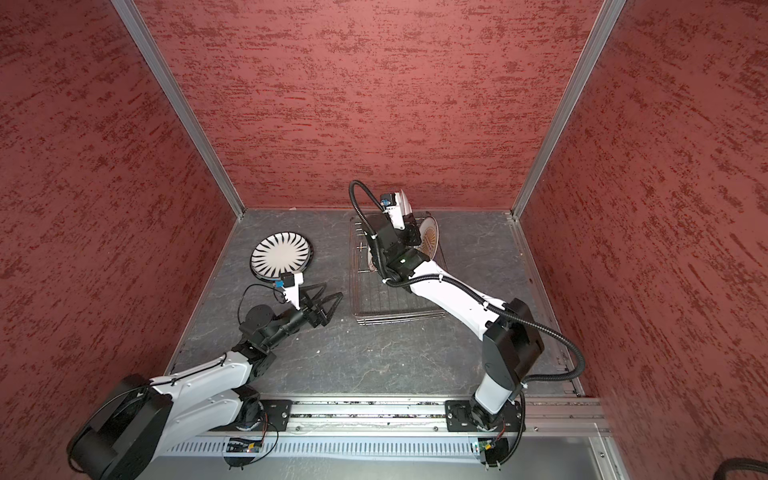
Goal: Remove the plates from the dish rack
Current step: 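Lift the red-lettered plate up out of the rack with the right gripper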
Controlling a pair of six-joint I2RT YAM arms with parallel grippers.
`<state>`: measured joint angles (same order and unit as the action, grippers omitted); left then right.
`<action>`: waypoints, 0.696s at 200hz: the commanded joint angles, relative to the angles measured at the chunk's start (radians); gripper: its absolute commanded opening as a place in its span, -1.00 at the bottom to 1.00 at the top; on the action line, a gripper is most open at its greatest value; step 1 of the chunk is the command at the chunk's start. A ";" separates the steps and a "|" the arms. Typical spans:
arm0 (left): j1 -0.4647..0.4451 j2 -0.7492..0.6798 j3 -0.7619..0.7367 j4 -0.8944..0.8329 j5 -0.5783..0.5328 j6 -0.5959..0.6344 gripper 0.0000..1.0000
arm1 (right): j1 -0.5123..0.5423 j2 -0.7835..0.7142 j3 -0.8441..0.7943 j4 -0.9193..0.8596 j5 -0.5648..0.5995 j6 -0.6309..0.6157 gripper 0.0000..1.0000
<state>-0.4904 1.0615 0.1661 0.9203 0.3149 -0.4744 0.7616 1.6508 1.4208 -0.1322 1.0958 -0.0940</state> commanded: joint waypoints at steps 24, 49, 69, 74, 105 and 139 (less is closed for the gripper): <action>-0.005 -0.019 -0.047 0.063 -0.050 -0.010 0.99 | 0.061 -0.102 -0.047 0.241 0.149 -0.149 -1.00; -0.005 -0.044 -0.039 0.019 -0.048 -0.008 0.99 | 0.079 -0.144 -0.086 0.290 0.154 -0.172 -1.00; -0.005 -0.075 -0.046 0.003 -0.060 -0.011 0.99 | 0.093 -0.180 -0.124 0.328 0.167 -0.184 -1.00; -0.005 -0.085 -0.046 -0.012 -0.066 -0.014 0.99 | 0.096 -0.188 -0.133 0.334 0.166 -0.184 -1.00; -0.002 -0.166 -0.041 -0.138 -0.139 -0.039 0.99 | 0.107 -0.257 -0.183 0.299 0.081 -0.102 -1.00; 0.007 -0.249 -0.060 -0.197 -0.175 -0.060 0.99 | 0.107 -0.388 -0.275 0.258 -0.144 0.058 -1.00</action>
<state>-0.4911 0.8604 0.1257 0.8005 0.1905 -0.5087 0.8623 1.3697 1.1870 0.1017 1.1225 -0.1627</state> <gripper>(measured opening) 0.994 0.080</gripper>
